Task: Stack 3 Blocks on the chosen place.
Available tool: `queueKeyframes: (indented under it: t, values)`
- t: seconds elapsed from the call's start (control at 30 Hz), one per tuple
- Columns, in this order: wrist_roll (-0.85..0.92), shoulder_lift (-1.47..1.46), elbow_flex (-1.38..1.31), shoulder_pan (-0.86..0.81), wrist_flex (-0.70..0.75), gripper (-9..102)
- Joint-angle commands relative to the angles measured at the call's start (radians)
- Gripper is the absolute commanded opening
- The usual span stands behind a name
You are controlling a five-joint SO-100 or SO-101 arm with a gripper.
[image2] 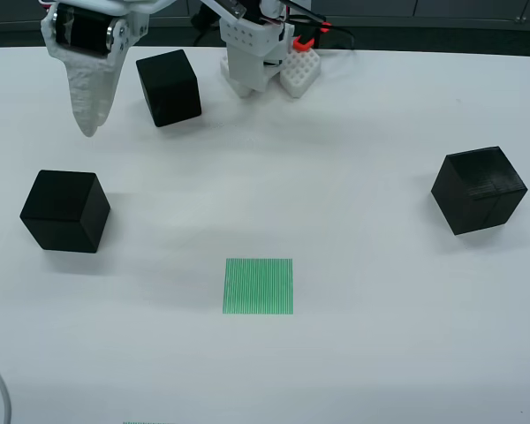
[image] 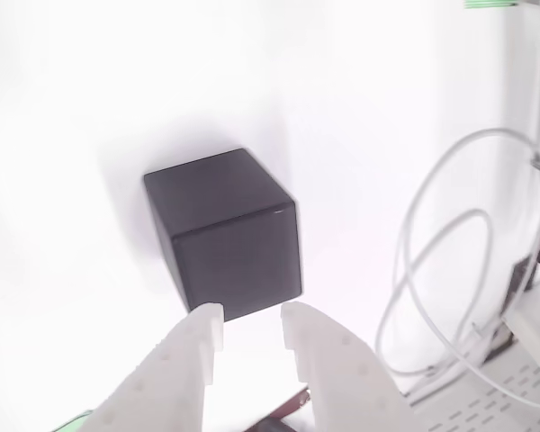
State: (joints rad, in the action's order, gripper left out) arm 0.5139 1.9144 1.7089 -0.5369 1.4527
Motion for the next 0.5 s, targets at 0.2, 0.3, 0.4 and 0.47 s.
queueKeyframes:
  t: [0.2, 0.3, 0.4, 0.47]
  values:
    - [0.345, -0.077, -0.006, -0.101, 0.120, 4]
    - [0.502, -0.043, 0.058, -0.123, 0.120, 4]
    - [0.640, 0.044, 0.146, -0.152, 0.120, 4]
    - [0.706, 0.109, 0.201, -0.176, 0.120, 4]
